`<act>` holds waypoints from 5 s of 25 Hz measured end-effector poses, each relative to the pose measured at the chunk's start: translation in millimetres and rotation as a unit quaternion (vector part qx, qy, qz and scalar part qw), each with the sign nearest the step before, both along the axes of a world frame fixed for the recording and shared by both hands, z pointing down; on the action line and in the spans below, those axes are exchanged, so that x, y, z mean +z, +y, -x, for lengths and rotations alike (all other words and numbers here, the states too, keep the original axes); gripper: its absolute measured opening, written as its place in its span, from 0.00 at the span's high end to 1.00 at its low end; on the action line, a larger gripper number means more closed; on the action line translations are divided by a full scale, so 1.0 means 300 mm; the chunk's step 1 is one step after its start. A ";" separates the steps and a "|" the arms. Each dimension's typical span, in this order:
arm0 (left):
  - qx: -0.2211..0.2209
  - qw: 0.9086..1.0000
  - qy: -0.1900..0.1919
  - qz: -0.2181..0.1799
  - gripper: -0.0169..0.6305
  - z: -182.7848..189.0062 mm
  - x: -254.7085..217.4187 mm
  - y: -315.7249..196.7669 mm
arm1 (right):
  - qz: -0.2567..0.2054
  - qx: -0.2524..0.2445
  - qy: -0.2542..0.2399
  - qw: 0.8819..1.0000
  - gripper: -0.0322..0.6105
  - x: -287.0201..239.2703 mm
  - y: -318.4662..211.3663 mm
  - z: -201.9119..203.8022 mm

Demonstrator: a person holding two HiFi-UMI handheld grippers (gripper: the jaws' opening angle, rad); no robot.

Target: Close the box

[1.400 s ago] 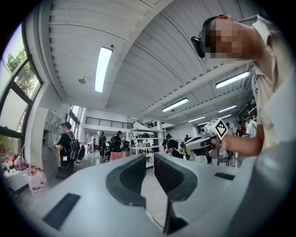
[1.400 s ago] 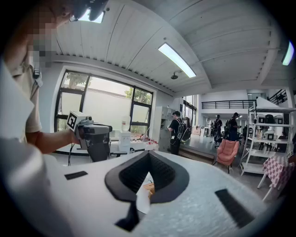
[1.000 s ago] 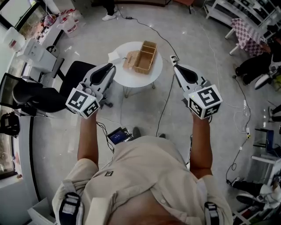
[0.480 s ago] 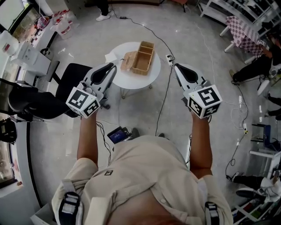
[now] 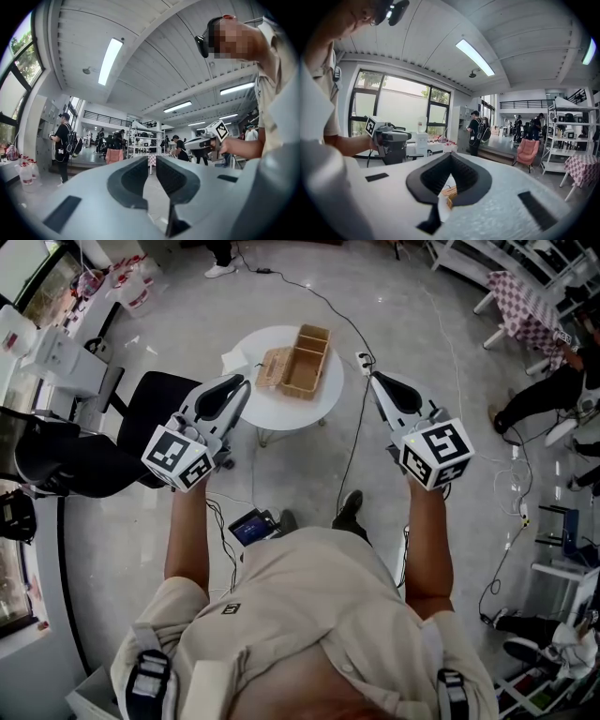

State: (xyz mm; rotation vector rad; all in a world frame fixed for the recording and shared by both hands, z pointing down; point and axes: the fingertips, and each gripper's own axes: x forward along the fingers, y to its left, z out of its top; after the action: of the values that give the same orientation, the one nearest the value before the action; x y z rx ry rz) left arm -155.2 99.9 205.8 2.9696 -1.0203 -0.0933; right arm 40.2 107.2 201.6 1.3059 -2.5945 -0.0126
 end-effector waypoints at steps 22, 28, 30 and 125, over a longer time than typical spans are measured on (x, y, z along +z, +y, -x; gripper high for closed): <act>-0.106 0.994 -0.031 0.016 0.89 -0.398 0.027 -0.222 | 0.006 -0.108 -0.032 0.994 0.96 0.028 -0.370 -0.384; -0.128 0.991 -0.038 0.026 0.90 -0.508 0.016 -0.253 | 0.004 -0.127 -0.041 0.991 0.96 0.021 -0.422 -0.491; -0.131 0.990 -0.037 0.028 0.89 -0.535 0.015 -0.258 | 0.005 -0.132 -0.043 0.990 0.96 0.021 -0.429 -0.513; -0.227 0.749 0.302 0.544 0.60 0.075 1.808 -0.915 | 0.236 -0.100 0.049 0.965 0.96 1.001 -1.066 -0.004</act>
State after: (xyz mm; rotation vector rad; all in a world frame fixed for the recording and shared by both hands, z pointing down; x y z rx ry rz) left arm -177.8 -174.7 748.3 1.4467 -1.0960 -0.3023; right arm 41.3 -212.5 501.9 0.8508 -2.4238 0.4631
